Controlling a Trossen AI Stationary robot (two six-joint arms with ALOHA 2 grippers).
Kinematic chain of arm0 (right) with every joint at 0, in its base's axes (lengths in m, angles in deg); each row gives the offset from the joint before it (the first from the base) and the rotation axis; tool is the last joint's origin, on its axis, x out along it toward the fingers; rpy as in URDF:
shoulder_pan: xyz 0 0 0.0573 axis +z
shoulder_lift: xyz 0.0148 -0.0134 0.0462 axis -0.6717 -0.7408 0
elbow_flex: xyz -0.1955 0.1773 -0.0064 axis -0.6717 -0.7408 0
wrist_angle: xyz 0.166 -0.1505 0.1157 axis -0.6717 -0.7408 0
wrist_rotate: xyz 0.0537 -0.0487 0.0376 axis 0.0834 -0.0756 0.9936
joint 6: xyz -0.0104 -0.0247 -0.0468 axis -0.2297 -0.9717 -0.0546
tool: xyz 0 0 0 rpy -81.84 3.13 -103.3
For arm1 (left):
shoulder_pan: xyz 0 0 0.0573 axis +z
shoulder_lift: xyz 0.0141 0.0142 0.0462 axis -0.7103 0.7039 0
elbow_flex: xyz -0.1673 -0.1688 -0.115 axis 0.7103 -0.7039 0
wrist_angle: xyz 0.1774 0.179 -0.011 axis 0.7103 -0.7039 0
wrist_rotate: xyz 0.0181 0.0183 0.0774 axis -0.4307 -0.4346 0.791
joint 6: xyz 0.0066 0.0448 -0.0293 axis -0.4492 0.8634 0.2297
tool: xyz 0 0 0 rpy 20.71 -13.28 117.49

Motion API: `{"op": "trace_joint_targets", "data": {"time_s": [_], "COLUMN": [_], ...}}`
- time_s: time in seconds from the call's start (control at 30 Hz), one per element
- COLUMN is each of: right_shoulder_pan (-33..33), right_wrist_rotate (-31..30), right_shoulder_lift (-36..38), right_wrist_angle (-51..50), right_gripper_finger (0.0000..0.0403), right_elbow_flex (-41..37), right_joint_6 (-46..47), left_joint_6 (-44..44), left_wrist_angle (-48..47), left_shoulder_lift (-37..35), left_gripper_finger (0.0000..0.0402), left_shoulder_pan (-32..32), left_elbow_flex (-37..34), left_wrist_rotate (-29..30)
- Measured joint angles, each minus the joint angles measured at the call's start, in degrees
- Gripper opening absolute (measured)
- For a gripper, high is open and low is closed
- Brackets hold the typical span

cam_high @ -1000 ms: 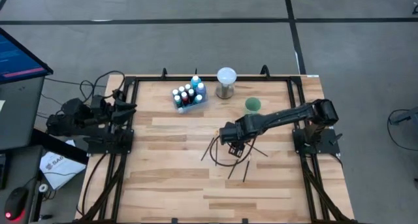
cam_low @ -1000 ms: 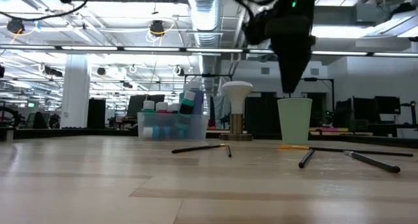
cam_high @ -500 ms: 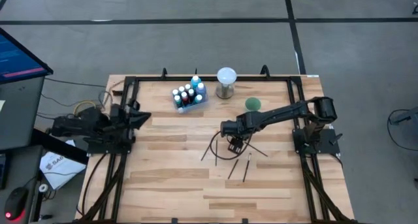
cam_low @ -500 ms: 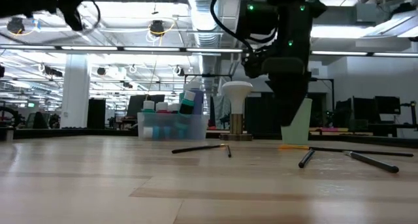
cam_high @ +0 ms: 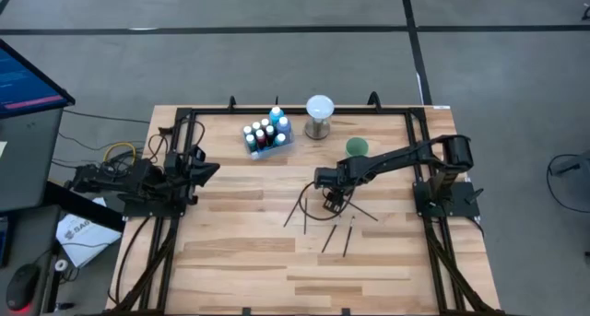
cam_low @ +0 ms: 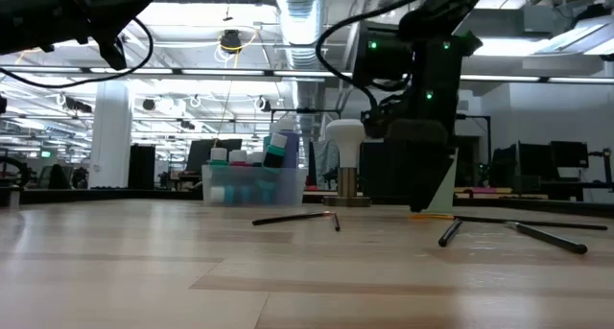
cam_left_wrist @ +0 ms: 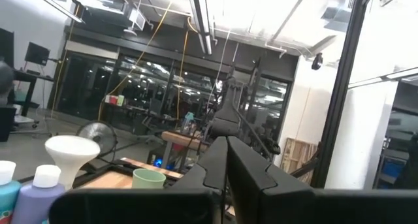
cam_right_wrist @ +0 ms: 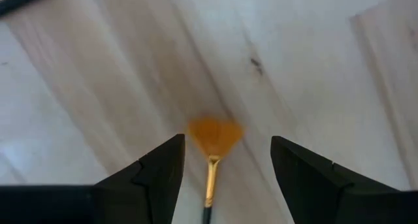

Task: Pick & Place Paint Supplies
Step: Put the right gold paint brush into the cup

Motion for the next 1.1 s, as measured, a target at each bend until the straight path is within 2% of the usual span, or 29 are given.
{"op": "trace_joint_targets", "data": {"time_s": [0.27,0.5,0.63,0.83,1.0,1.1], "right_shoulder_pan": [-1.8,-0.7,-0.6,-1.4,-1.3,-0.4], "right_wrist_rotate": [0.4,1.7,1.7,1.7,3.7,3.2], "right_shoulder_lift": [-1.2,-4.1,-4.3,-3.2,-2.5,0.8], "right_wrist_angle": [1.9,1.7,1.7,0.9,0.7,3.1], "right_gripper_finger": [0.0221,0.0205,0.0153,0.0020,0.0004,0.0002], "right_elbow_flex": [-1.1,-0.8,-0.7,-0.6,2.0,4.2], "right_joint_6": [-0.8,-1.5,-0.8,-0.8,-0.3,-0.2], "left_joint_6": [0.0,0.0,0.0,0.0,0.0,0.0], "left_wrist_angle": [0.1,0.3,0.4,0.4,0.4,0.4], "left_shoulder_lift": [0.0,0.0,0.0,0.0,0.0,0.0], "left_gripper_finger": [0.0005,0.0006,0.0006,0.0006,0.0006,0.0006], "left_shoulder_pan": [0.0,0.0,0.0,0.0,0.0,0.0], "left_elbow_flex": [0.0,0.0,0.0,0.0,0.0,0.0], "left_wrist_rotate": [0.0,0.0,-0.1,-0.1,-0.2,-0.2]}}
